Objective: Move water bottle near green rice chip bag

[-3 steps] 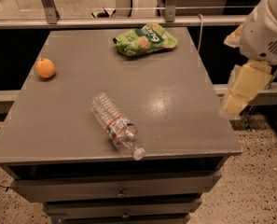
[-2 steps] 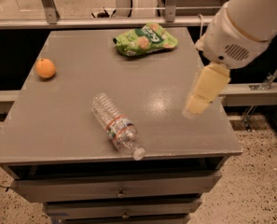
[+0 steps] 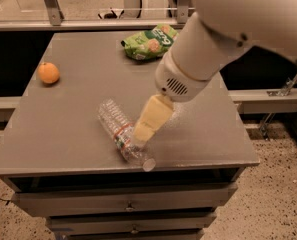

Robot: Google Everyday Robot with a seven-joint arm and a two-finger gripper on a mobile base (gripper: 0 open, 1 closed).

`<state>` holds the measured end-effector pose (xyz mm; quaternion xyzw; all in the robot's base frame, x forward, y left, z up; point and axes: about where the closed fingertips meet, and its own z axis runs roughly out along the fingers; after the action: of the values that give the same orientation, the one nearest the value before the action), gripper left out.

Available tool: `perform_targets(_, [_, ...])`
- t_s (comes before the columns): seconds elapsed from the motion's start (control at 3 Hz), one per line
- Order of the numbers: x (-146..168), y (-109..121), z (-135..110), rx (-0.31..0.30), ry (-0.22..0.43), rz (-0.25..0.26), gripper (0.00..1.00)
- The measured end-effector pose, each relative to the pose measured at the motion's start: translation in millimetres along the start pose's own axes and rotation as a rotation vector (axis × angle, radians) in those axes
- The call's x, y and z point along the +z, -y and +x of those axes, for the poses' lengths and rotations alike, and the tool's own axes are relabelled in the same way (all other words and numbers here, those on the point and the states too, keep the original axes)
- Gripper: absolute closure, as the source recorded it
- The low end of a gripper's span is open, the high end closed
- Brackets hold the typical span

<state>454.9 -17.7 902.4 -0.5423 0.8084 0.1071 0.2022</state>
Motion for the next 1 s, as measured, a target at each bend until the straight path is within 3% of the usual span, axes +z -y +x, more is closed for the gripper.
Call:
perform_targets(0.67, [57, -28, -23, 0.108, -0.001, -0.063, 0.00])
perform_targets(1.0, [71, -44, -28, 0.116, -0.024, -0.077, 0.18])
